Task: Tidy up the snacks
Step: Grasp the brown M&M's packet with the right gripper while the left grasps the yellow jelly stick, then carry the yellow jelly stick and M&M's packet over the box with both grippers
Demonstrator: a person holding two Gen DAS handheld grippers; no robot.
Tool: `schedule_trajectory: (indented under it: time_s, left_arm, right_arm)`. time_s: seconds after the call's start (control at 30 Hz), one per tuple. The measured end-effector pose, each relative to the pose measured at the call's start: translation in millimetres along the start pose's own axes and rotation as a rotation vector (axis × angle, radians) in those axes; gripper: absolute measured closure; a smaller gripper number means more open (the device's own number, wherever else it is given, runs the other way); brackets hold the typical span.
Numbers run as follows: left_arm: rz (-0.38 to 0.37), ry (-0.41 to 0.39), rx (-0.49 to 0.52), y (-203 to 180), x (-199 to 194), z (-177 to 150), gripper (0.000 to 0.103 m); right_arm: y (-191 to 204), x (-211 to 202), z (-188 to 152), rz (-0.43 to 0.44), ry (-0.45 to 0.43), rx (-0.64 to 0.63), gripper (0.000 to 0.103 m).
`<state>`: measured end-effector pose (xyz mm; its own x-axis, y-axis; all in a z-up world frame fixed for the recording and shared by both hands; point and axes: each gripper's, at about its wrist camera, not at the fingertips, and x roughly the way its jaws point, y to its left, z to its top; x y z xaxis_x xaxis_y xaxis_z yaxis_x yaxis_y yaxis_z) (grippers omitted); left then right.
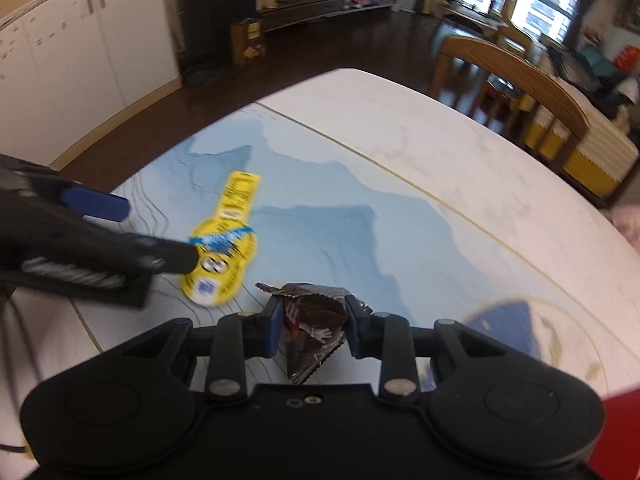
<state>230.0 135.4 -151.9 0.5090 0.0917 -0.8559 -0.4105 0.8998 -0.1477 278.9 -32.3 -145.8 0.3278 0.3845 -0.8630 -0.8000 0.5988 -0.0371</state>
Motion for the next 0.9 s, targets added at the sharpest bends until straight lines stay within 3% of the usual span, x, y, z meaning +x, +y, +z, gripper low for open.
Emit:
schedule_trajectory:
  time_s: [0.43, 0.47, 0.57, 0.9]
  left_arm:
    - [0.095, 0.047, -0.007, -33, 37, 4, 0.026]
    - [0.100, 0.043, -0.009, -34, 37, 4, 0.028]
    - [0.101, 0.032, 0.001, -36, 34, 4, 0.048]
    - [0.059, 0.053, -0.002, -29, 22, -8, 0.051]
  right_arm:
    - [-26, -36, -34, -0.025, -0.021, 0.140, 0.074]
    - [-27, -38, -35, -0.028, -0.022, 0.148, 0.074]
    - [-29, -42, -40, -0.038, -0.024, 0.168, 0.074]
    - [-27, -66, -58, -0.058, -0.037, 0.243, 0.074]
